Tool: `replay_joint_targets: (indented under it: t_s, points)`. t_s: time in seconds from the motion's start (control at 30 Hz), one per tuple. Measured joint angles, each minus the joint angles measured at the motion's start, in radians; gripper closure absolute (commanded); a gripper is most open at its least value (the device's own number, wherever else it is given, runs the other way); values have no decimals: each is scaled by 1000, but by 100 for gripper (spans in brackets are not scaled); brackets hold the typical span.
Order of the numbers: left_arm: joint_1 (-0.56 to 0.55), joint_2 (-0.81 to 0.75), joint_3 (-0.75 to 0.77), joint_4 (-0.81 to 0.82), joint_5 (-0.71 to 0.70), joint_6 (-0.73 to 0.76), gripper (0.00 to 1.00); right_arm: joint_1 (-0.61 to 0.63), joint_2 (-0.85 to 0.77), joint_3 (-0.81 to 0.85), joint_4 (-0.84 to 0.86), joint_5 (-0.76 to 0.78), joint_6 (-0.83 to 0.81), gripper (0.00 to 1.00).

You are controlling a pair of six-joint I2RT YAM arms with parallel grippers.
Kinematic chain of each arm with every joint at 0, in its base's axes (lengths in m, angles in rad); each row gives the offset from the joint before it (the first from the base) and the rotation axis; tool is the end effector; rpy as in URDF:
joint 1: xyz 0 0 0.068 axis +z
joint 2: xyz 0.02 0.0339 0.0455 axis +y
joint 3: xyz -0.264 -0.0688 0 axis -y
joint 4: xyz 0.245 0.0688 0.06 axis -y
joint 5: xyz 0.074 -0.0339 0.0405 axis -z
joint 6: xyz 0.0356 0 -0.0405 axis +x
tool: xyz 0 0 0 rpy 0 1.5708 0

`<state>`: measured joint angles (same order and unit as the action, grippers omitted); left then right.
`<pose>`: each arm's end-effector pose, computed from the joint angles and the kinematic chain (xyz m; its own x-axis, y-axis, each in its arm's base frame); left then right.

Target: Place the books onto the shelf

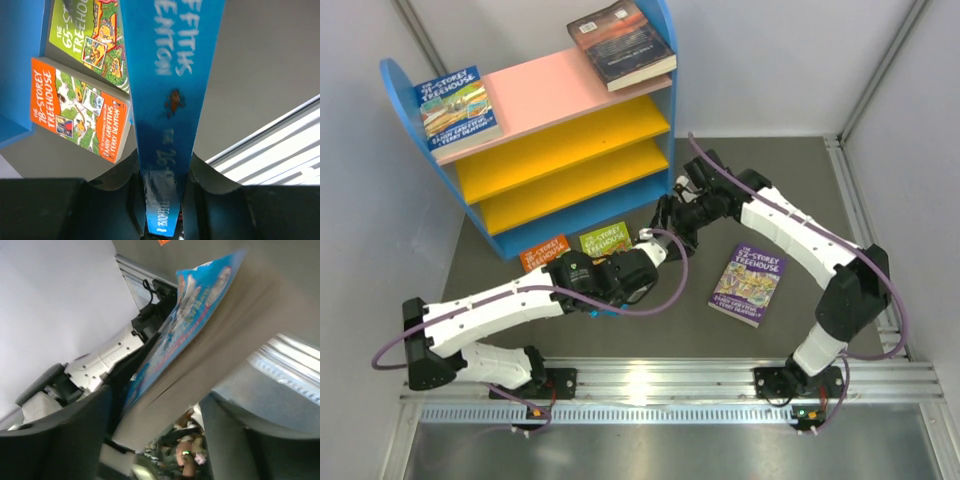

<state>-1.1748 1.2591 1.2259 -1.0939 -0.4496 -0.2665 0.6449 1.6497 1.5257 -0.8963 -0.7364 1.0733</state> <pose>0.1035 -0.2075 0.3208 -0.5360 0.6670 -0.5175 0.6404 0.7206 0.2656 0.2604 0.2258 0.3204 -0.9632 0.0902 0.2534 0.2520 0.6320 0.7329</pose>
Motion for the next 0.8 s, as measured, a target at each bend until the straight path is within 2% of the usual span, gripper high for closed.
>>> replay_joint_targets:
  t_s: [0.07, 0.1, 0.3, 0.43, 0.53, 0.63, 0.8]
  points:
    - [15, 0, 35, -25, 11, -35, 100, -23, -8, 0, -6, -26, -24, 5]
    - [23, 0, 61, -38, 16, -49, 100, -38, -13, 3, -12, -30, -38, 3]
    - [90, -16, 285, -72, 84, -86, 100, -183, -42, 120, -61, -19, -107, 0]
    - [246, -96, 369, -39, 155, -128, 100, -274, -142, 112, -2, 19, -86, 0]
    - [330, -148, 404, -21, 209, -174, 100, -274, -295, 14, 166, 48, -7, 0]
    - [343, -147, 429, -3, 278, -219, 100, -265, -408, -72, 325, 75, 70, 0]
    - [350, -109, 435, 57, 387, -298, 100, -189, -434, -81, 454, 146, 84, 0]
